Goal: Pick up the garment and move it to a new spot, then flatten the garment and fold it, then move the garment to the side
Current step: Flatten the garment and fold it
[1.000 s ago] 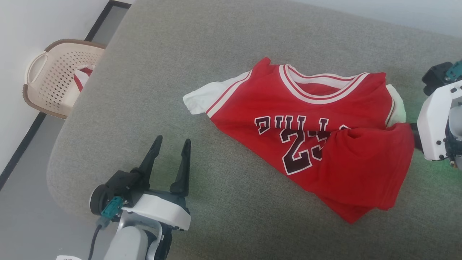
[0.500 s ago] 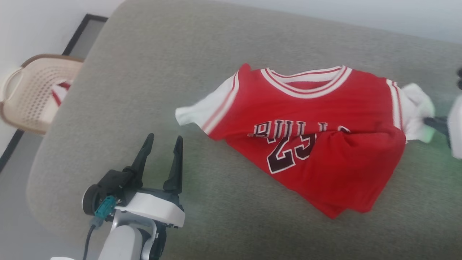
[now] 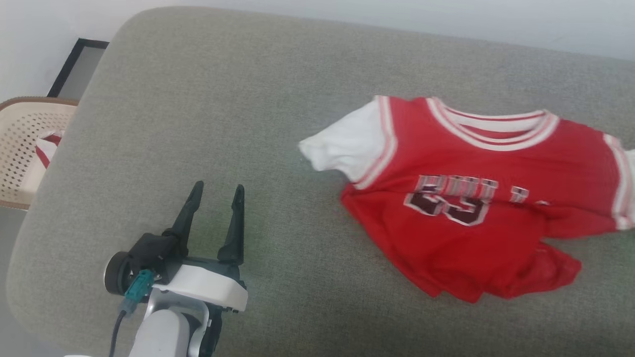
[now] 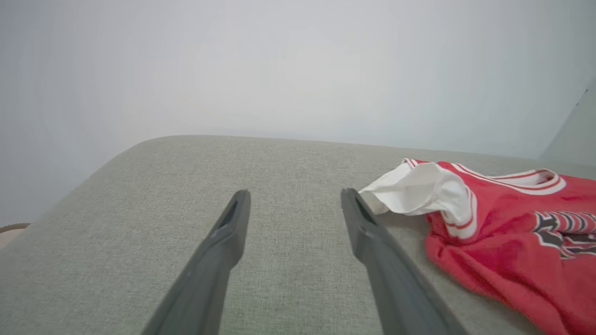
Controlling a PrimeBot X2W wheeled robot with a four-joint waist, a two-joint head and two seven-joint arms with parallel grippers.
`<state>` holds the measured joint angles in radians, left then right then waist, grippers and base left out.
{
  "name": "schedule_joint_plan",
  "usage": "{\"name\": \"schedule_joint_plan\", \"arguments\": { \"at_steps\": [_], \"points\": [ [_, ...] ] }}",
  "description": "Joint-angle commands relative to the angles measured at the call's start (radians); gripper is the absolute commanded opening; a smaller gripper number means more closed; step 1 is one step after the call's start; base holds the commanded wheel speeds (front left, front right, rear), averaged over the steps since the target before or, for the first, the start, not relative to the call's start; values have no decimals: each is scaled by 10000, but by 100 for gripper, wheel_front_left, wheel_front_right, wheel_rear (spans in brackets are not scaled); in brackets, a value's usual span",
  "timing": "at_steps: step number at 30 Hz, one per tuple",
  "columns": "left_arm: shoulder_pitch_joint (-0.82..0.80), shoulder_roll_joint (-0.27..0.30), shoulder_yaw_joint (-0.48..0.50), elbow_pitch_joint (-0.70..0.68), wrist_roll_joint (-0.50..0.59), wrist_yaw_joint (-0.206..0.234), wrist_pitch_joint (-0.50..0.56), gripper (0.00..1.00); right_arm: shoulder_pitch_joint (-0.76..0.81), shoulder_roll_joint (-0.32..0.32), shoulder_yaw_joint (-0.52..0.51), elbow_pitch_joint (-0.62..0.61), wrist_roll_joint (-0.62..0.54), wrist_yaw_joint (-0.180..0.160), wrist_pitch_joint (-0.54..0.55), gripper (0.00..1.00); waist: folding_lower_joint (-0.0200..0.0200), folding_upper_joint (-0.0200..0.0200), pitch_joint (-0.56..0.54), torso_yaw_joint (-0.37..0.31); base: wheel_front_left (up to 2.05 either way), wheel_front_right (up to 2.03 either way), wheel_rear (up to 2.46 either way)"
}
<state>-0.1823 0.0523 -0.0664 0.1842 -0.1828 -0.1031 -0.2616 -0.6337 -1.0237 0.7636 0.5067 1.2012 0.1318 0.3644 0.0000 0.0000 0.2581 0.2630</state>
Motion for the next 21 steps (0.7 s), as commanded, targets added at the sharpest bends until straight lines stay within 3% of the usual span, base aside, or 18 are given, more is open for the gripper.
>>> {"name": "schedule_joint_plan", "arguments": {
  "at_steps": [1, 6, 7, 8, 9, 15, 21],
  "points": [
    [107, -21, 36, -28, 90, -68, -48, 100, 199, -91, -162, 310, -24, -21, -228, 0, 0, 0, -23, -23, 0, 0, 0],
    [120, -19, 106, 34, 212, -138, -48, 100, 423, 140, -347, 824, -313, -19, -666, 0, 0, 0, -124, -116, 0, 0, 0],
    [116, -19, 108, 57, 242, -156, -48, 100, 401, 143, -383, 924, -421, -19, -839, 9, 0, 0, -145, -144, 0, 0, 0],
    [116, -3, 102, 82, 284, -160, -47, 100, 387, 190, -446, 1054, -500, -21, -1034, 47, 0, 0, -181, -180, 0, 0, 0],
    [105, 28, 99, 103, 310, -169, -48, 100, 411, 248, -478, 1139, -589, -21, -1215, 100, 0, 0, -215, -220, 0, 0, 0],
    [-152, 413, 65, 156, 320, -227, -47, 100, 720, 212, -835, 1083, -796, -19, -2774, 100, 0, 0, -439, -613, 0, 0, 0],
    [-814, 1363, -222, 199, 169, -259, 128, 100, 1057, 325, -1339, -102, -1155, -19, -5142, 100, 0, 0, -589, -1323, 0, 0, 0]
  ]
}}
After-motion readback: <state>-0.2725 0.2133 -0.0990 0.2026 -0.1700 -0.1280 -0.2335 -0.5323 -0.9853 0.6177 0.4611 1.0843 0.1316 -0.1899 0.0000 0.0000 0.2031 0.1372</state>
